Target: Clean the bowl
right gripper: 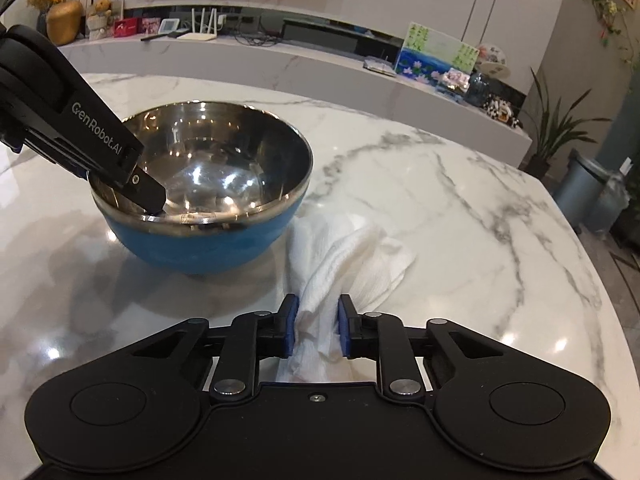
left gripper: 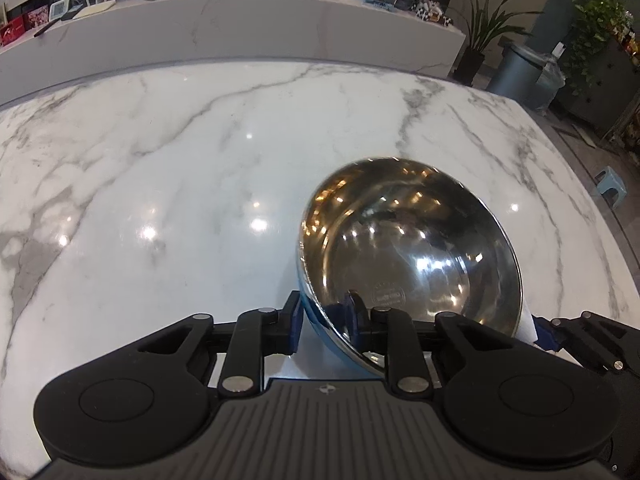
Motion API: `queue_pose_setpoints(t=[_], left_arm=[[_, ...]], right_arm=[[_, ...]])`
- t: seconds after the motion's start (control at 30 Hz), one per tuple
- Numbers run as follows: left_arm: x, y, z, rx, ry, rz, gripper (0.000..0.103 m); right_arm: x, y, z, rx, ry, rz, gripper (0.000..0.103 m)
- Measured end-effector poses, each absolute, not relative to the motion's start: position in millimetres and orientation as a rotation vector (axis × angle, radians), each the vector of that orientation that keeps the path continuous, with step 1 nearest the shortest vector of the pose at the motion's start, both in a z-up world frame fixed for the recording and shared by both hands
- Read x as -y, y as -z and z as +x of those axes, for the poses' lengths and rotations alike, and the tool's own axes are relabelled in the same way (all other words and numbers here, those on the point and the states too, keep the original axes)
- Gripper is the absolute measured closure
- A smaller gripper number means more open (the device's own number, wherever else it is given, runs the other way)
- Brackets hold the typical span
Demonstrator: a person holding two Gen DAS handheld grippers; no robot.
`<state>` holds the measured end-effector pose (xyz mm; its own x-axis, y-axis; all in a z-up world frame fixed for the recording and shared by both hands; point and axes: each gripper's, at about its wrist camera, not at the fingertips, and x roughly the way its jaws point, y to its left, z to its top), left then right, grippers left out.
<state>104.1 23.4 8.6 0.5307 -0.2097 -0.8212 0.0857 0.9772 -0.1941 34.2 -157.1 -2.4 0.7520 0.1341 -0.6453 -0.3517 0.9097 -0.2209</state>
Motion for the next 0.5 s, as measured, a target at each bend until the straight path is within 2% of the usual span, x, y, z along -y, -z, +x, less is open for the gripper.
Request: queue_pose_setpoints(t=[0.23,0.5], left_arm=[[-25,-13,103,-0.984,0.164,-0.132,0.088],[-26,-15,100,-1.009,0.156,-0.132,0.084]], right_arm=[[155,-14,16,-0.5,-0.262,-0.373,0.087],[148,-10,16,-0.524,-0.309,-0.401,0.087]])
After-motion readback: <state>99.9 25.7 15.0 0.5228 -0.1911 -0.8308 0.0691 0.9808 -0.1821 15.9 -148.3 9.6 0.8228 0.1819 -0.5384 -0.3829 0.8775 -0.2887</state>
